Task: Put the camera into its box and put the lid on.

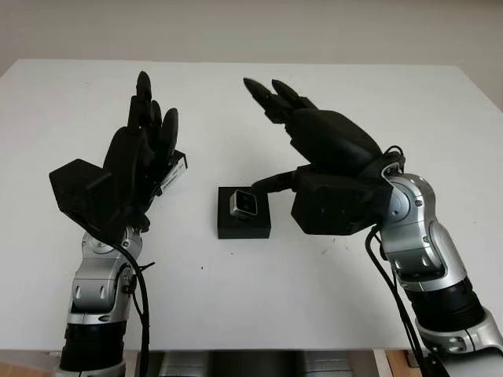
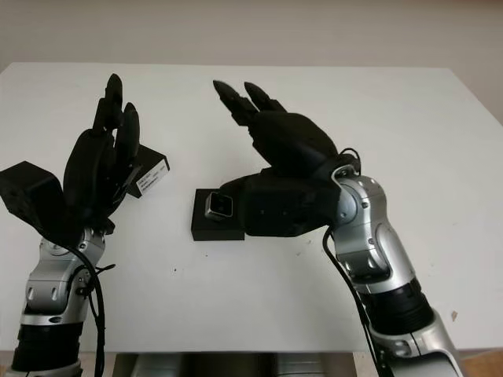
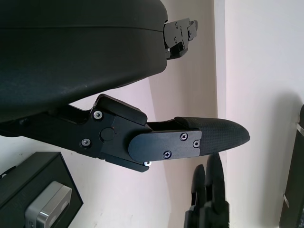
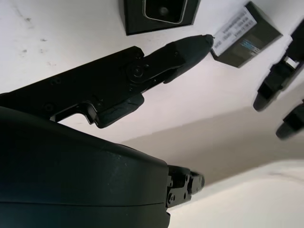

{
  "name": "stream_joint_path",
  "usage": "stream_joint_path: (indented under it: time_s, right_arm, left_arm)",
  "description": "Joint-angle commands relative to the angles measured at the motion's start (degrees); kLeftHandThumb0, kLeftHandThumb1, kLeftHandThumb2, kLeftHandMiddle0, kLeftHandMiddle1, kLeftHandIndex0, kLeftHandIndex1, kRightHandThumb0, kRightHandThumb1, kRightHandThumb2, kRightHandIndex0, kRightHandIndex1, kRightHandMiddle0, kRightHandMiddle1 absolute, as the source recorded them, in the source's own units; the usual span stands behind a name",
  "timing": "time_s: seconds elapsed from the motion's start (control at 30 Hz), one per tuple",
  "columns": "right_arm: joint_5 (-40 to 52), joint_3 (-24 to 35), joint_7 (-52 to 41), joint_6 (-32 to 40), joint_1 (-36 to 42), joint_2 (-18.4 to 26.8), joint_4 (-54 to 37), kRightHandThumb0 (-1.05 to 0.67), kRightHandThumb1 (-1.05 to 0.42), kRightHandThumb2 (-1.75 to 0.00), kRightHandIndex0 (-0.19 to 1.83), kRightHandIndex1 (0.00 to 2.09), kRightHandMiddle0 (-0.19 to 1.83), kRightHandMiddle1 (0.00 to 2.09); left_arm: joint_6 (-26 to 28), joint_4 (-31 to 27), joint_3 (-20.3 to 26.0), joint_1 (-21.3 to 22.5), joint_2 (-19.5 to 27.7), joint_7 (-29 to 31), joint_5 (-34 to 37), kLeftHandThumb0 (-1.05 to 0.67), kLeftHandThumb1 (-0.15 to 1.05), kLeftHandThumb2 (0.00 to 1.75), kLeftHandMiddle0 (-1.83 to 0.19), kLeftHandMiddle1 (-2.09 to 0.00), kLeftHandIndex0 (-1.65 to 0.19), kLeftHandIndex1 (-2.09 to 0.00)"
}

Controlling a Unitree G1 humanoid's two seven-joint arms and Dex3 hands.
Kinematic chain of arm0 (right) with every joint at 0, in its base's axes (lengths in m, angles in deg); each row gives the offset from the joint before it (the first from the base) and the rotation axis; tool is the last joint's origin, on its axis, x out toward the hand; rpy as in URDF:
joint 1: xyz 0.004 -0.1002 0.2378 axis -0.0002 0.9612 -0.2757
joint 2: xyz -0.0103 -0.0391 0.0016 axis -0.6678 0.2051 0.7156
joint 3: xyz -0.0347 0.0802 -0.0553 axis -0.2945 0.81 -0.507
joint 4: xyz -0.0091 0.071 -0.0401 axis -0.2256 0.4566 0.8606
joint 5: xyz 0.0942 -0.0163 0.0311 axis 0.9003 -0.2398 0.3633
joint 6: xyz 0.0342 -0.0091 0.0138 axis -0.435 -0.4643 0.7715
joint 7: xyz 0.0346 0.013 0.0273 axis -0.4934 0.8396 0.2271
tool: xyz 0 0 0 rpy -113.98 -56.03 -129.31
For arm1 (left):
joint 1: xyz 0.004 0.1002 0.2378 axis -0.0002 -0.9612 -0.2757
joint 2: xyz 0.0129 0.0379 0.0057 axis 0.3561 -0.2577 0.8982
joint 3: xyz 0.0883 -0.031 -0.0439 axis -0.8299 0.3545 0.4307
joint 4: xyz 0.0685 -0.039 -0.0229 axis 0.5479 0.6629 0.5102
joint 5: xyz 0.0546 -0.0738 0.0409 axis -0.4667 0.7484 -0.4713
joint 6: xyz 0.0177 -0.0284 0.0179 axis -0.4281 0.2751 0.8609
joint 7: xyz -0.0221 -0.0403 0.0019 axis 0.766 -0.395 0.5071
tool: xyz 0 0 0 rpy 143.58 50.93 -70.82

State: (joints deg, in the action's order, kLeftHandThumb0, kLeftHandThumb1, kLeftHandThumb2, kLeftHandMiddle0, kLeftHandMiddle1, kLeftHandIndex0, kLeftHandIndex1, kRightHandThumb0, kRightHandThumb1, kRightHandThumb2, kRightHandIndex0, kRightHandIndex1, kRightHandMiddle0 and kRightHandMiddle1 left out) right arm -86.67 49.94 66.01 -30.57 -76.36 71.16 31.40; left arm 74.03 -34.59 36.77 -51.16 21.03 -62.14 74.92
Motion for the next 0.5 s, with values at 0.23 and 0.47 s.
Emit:
stream_joint_path:
  time_s: [0.23,0.47]
  right_arm:
    - [2.63,-0.23,0.7,-0.85,4.67,0.88,4.07,-0.65,-0.89,-0.05,0.41,0.46,0.45,0.41]
    - [2.01,-1.91,4.1,-7.3,5.86,1.85,9.7,-0.72,-0.87,-0.05,0.16,0.96,0.25,0.92]
  left_arm:
    - [0.14,-1.69,0.24,-0.47,0.71,0.05,-0.75,-0.83,1.05,0.49,0.19,0.0,0.19,0.0]
    - [0.5,-2.03,0.03,-0.55,0.7,-0.06,-1.32,-0.84,1.05,0.49,0.19,0.0,0.19,0.0]
